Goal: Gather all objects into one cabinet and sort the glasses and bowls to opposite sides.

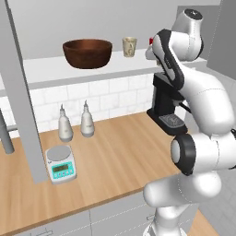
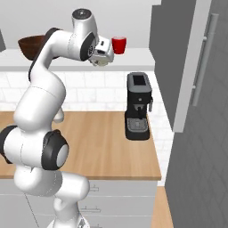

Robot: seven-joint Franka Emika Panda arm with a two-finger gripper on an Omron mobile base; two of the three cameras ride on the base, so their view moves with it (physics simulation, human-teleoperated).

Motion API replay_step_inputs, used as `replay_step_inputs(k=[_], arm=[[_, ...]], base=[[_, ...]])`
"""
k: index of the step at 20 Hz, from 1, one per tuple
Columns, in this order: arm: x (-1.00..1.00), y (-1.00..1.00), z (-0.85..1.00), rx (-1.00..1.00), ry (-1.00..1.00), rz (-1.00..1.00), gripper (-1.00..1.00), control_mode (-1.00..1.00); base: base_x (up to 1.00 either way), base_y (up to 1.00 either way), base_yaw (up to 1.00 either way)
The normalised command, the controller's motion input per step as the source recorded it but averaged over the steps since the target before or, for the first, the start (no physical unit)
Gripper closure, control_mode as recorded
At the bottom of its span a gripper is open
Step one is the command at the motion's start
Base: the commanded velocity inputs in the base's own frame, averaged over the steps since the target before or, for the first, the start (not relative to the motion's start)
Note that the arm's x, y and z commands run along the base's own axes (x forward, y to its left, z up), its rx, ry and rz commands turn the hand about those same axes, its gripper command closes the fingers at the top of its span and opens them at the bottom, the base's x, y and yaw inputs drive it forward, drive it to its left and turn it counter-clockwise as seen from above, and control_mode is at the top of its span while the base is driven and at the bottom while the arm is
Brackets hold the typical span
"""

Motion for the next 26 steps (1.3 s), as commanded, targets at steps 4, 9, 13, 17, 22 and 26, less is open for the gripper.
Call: replay_step_inputs(k=[4, 9, 13, 17, 22, 26], arm=[[0.22, 0.13, -0.13, 0.0, 0.0, 0.0, 1.0, -1.0], [0.13, 0.14, -0.01, 0.06, 0.08, 0.02, 1.0, -1.0], [0.11, 0.1, -0.01, 0.05, 0.14, 0.07, 1.0, -1.0], [0.13, 0.11, -0.22, 0.0, 0.0, 0.06, 1.0, -1.0], [0.3, 0.33, -0.19, 0.0, 0.0, 0.06, 1.0, -1.0], [0.29, 0.29, -0.23, 0.0, -0.02, 0.06, 1.0, -1.0]], base=[[0.0, 0.0, 0.0], [0.0, 0.0, 0.0], [0.0, 0.0, 0.0], [0.0, 0.0, 0.0], [0.0, 0.0, 0.0], [0.0, 0.0, 0.0]])
